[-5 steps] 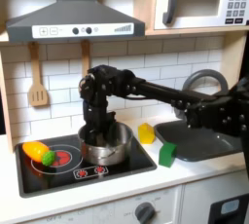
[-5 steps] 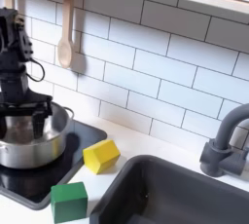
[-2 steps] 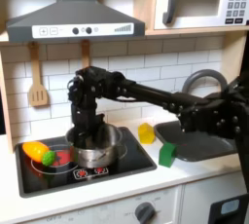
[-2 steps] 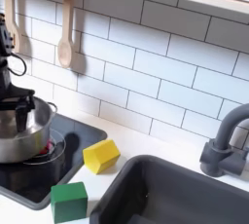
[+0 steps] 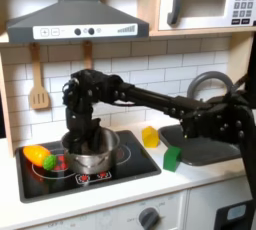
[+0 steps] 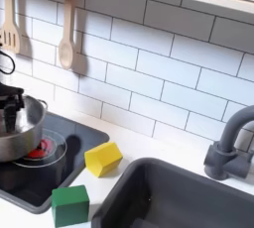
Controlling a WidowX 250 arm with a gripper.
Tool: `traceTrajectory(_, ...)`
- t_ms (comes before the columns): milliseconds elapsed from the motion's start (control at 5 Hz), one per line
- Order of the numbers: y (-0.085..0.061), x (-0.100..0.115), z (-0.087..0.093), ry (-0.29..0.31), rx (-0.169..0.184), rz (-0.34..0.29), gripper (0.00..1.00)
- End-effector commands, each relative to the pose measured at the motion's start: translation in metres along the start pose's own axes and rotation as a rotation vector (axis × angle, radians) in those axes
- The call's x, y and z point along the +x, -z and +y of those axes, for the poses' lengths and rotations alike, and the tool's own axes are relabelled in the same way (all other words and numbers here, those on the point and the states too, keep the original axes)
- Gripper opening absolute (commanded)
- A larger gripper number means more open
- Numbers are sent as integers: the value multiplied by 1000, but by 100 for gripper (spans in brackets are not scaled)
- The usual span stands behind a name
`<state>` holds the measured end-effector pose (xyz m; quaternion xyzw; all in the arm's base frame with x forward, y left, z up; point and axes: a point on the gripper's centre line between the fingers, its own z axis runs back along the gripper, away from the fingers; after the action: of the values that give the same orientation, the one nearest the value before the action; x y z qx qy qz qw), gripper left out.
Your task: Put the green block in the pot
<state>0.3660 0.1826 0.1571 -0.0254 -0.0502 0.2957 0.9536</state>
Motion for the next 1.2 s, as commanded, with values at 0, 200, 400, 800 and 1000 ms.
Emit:
traceTrajectory(0, 0, 3, 8, -25, -2, -1, 100)
traceTrajectory(200, -1, -2, 2, -7, -5, 3, 100)
traceTrajectory(400, 1, -3, 1, -1, -6, 7, 100)
traceTrajectory(800, 4, -14, -15, 35, -18, 14, 100)
traceTrajectory(1000, 8, -18, -27, 60, -16, 25, 100)
